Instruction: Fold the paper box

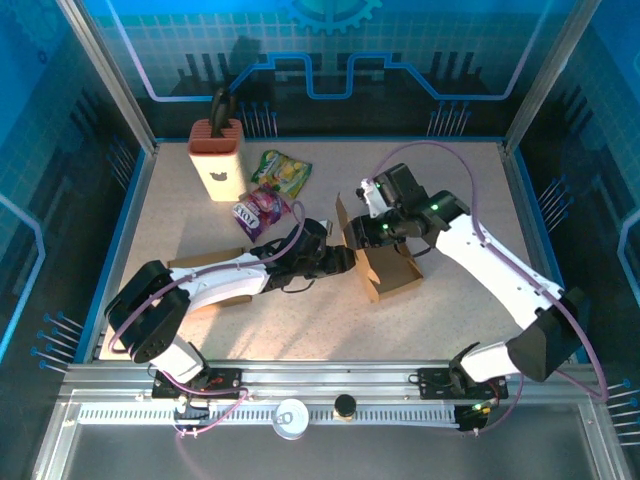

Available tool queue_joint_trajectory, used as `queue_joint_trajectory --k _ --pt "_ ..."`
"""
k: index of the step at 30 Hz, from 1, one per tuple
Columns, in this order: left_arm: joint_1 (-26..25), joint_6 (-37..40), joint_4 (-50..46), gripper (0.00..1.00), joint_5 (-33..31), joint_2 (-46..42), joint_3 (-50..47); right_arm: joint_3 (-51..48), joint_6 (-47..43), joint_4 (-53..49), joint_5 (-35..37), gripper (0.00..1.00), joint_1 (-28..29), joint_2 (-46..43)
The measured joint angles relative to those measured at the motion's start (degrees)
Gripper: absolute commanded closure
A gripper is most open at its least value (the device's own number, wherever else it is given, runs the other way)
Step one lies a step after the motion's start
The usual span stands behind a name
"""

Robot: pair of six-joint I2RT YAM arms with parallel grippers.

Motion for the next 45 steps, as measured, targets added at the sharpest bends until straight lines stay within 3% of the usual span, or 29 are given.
queue_joint_trajectory --k 3,8,14,22,26,30,36,40,45 --pt "-0.17 0.02 -0.59 0.44 -0.15 0.00 0.02 0.74 0.37 0.13 0.33 0.67 0.24 1.64" --pt "-0.37 0.50 -1.38 0.43 -0.44 -0.09 0.68 0.92 3.06 1.73 2.01 1.00 0.83 3.61" --pt "-0.50 1.95 -5.01 0.38 -3.32 -3.61 0.66 -2.08 11.34 7.56 7.02 1.00 2.38 2.29" --pt "-0.59 5.55 -12.61 0.37 -10.14 -17.20 0.57 -7.43 29.92 12.92 20.52 1.00 4.00 -5.27" --pt "-0.59 7.54 -15.50 0.37 -11.69 -22.49 -0.74 -7.34 41.92 10.75 28.70 1.00 4.61 -6.10" --pt "-1.46 10.73 -17.38 0.38 -11.80 -26.14 -3.10 -2.47 57.11 1.01 35.63 1.00 4.90 -3.26" --pt "-8.66 17.33 -17.14 0.36 -13.81 -27.02 -4.35 1.73 72.48 -8.39 39.78 1.00 4.96 0.24" --pt "-13.62 22.08 -15.58 0.33 -16.59 -25.49 -4.37 2.58 76.08 -10.25 40.13 1.00 4.96 1.97" --pt "-14.91 26.53 -13.79 0.32 -18.69 -19.41 -4.00 2.62 77.44 -10.82 40.15 1.00 4.94 2.34"
